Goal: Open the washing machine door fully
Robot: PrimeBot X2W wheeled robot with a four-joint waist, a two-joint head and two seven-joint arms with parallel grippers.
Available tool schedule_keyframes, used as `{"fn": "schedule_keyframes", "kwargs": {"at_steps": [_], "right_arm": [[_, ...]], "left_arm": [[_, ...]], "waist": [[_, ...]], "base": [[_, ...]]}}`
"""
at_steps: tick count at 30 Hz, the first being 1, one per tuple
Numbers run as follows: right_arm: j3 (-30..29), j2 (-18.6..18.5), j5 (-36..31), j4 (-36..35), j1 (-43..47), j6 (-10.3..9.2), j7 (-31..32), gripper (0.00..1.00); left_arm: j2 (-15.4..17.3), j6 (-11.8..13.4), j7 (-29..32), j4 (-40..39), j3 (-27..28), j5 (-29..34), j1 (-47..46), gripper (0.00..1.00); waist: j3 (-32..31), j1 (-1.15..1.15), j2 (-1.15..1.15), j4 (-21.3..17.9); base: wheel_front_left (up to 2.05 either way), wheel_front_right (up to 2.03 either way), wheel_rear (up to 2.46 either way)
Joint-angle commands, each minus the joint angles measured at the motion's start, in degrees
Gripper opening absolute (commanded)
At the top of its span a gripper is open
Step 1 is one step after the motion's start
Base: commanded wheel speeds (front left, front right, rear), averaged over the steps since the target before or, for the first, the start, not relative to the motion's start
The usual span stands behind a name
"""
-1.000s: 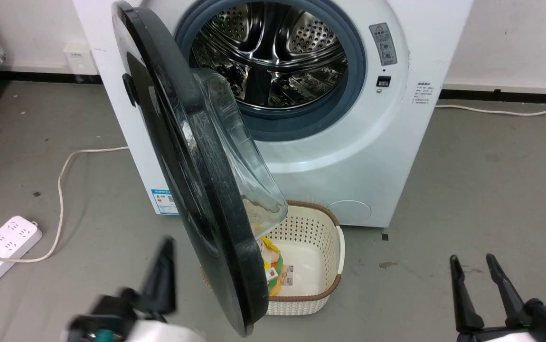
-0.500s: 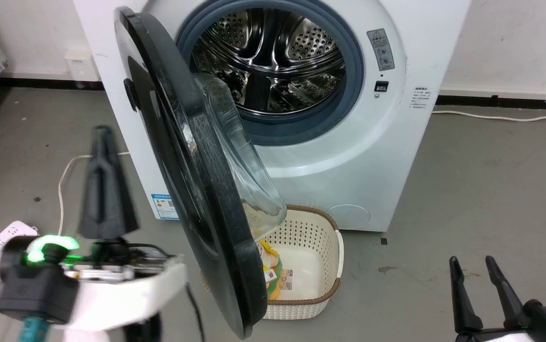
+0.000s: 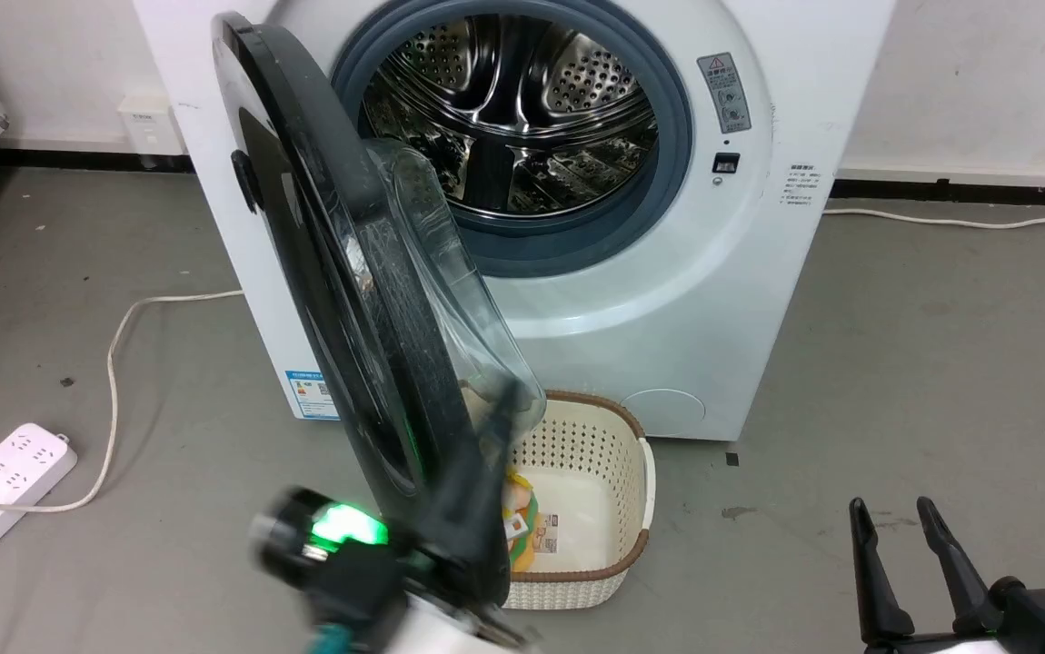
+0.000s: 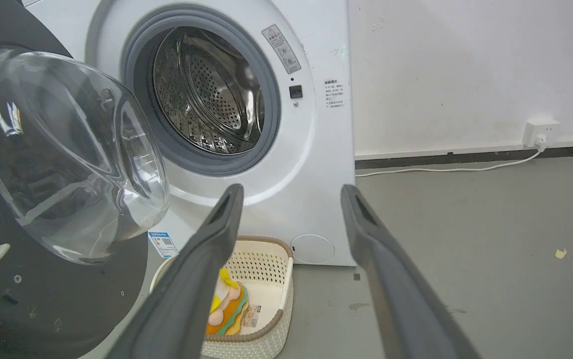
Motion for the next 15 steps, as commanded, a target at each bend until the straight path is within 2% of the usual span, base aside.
{"fn": "schedule_keyframes", "kwargs": {"at_steps": [1,4,8,12,15], "right_arm": [[0.2,0.3,0.6,0.2,0.6,0.06,-0.3,1.00],[0.3,0.3,0.6,0.4,0.4,0.06,-0.3,1.00],[0.3,0.3,0.7,0.5,0.3,0.06,-0.3,1.00],[0.2,0.3,0.9,0.8,0.3,0.06,-0.3,1.00],[0.1,0.3,1.2,0.9,0.4,0.06,-0.3,1.00]], "left_arm": [[0.1,-1.2,1.8,2.6,-2.6,-0.3,1.2,0.00],[0.1,-2.1,4.3,6.7,-5.0,-1.6,2.1,0.00],[0.1,-1.9,5.9,10.7,-6.0,-2.7,2.6,0.00],[0.1,0.6,7.2,16.2,-5.1,-3.5,2.1,0.00],[0.1,1.3,6.9,17.4,-4.6,-3.6,1.7,0.00]], "waist": [[0.1,0.00,0.00,0.1],[0.4,0.00,0.00,0.2],[0.6,0.00,0.00,0.4],[0.9,0.00,0.00,1.1],[0.9,0.00,0.00,1.9]], "base": [[0.00,0.00,0.00],[0.00,0.00,0.00],[0.00,0.00,0.00],[0.00,0.00,0.00],[0.00,0.00,0.00]]}}
